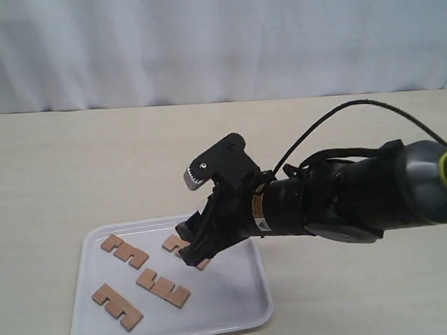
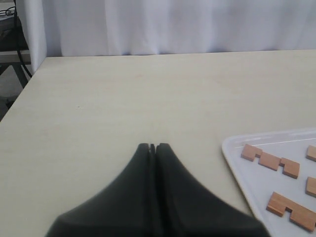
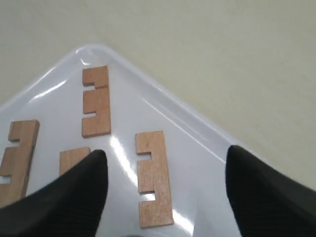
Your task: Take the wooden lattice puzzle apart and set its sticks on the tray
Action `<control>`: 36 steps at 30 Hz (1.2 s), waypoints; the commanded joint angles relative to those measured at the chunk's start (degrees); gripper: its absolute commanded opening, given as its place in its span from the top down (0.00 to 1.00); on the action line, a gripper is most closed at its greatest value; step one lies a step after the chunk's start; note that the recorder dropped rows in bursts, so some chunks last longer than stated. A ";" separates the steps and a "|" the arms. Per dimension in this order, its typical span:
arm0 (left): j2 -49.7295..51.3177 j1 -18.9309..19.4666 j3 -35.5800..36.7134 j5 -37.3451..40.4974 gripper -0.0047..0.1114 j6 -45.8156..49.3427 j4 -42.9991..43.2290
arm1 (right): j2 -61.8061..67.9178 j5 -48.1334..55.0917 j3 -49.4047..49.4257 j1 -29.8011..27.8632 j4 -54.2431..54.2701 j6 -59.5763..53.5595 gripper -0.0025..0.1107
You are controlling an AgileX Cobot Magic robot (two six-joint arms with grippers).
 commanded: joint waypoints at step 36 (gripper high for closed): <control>-0.06 0.05 0.13 -0.53 0.96 0.04 0.17 | -38.64 36.74 9.07 -27.97 31.31 -22.72 0.94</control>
